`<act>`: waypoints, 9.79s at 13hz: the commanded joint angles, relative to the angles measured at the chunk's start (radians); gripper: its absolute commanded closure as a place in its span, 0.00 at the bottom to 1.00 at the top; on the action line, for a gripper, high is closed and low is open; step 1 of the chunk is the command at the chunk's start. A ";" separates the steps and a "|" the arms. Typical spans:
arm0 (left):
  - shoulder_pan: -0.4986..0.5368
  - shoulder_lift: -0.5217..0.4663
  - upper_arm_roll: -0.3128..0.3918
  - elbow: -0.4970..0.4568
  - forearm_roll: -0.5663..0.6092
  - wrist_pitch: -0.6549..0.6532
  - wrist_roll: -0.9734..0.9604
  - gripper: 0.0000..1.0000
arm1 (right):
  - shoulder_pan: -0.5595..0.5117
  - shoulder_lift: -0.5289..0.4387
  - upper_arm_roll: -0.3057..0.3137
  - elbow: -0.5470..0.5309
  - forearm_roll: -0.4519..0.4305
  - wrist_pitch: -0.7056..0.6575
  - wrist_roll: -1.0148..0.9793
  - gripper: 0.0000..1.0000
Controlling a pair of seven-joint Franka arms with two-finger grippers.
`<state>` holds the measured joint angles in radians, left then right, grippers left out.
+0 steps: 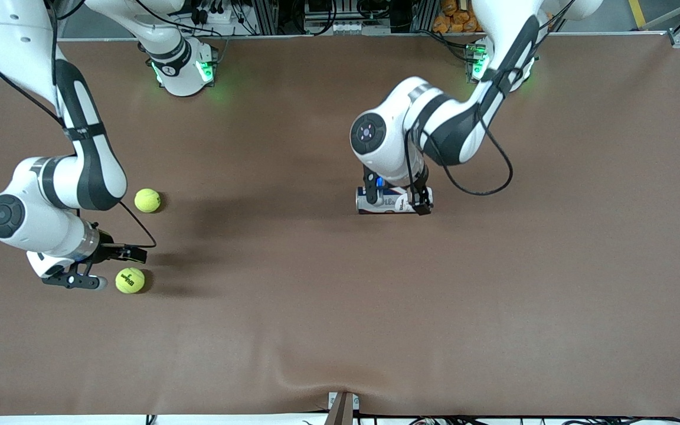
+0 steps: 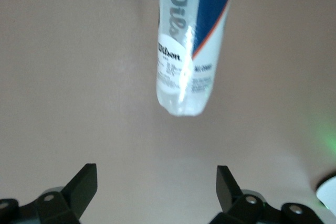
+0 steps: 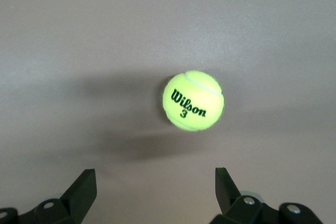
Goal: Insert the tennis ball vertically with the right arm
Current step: 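Reach the left gripper to the tube while the right gripper reaches a ball, then grasp the tube with the left gripper while the right gripper grasps a ball, then stand the tube upright with the left gripper while the right gripper lifts the ball, then move the held ball over the tube opening with the right gripper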
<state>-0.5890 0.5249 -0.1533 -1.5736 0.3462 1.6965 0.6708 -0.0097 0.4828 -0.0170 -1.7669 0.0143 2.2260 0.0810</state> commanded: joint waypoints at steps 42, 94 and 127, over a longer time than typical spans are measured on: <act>-0.106 0.205 -0.006 -0.066 0.223 0.172 -0.105 0.00 | -0.050 0.110 0.005 0.156 -0.154 0.150 -0.125 0.68; 0.075 0.494 0.008 0.066 0.040 1.855 -0.791 0.24 | 0.073 -0.379 0.008 0.168 0.227 -0.686 0.235 0.68; 0.052 0.497 0.058 0.003 0.042 1.780 -0.654 0.23 | 0.686 0.177 0.002 0.534 -0.073 0.052 1.089 0.72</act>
<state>-0.5186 1.0292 -0.1061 -1.5468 0.3910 3.5061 0.0152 0.6586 0.6339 -0.0049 -1.2724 -0.0286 2.2811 1.1589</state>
